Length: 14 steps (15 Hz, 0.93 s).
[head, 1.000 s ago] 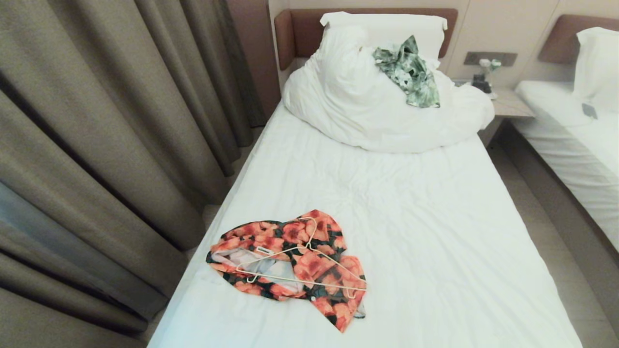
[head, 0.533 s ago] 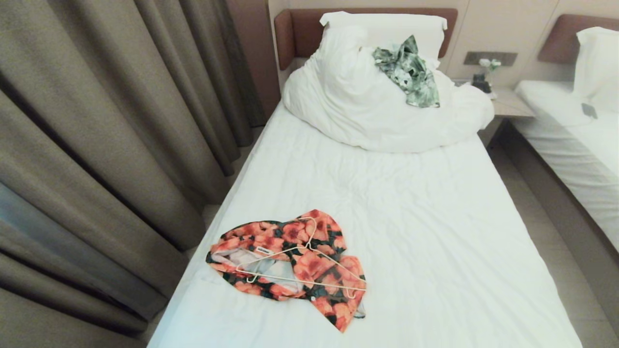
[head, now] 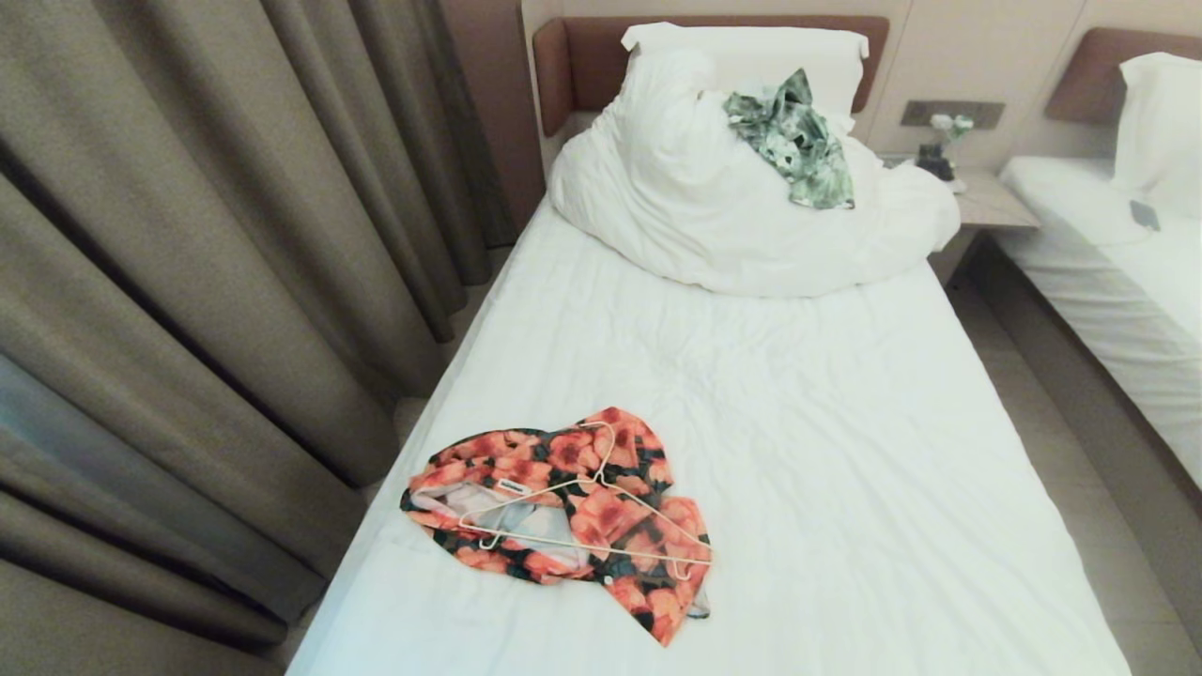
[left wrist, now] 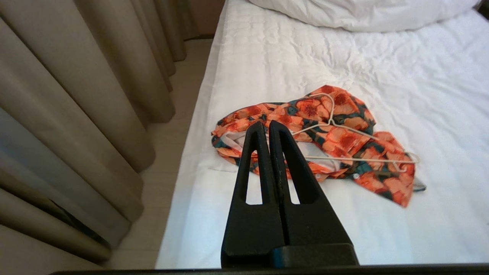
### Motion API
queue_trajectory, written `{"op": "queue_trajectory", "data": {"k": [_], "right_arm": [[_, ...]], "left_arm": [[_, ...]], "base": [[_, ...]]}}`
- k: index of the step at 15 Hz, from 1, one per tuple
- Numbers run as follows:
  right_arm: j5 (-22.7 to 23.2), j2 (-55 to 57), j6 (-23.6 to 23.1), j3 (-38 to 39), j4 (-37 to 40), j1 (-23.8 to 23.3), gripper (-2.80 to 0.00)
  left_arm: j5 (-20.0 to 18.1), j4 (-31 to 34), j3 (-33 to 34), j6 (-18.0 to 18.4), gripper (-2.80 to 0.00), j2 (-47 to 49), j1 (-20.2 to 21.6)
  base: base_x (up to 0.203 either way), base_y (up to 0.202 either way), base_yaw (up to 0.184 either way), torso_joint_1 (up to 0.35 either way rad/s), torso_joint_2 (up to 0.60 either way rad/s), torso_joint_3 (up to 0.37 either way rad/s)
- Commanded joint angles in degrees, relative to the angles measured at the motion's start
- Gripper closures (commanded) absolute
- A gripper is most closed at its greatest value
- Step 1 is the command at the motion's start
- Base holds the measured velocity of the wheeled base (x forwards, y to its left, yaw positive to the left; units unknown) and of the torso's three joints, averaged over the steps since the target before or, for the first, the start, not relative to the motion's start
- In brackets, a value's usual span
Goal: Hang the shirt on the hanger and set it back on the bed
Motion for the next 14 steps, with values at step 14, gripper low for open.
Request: {"op": "queue_trajectory", "data": {"k": [14], "right_arm": [[0.0, 0.0, 0.1, 0.1, 0.0, 0.0, 0.00]], "left_arm": [[2.5, -2.0, 2.3, -5.8, 0.00, 0.2, 0.0]], "base": [[0.000, 0.000, 0.000, 0.000, 0.00, 0.000]]}}
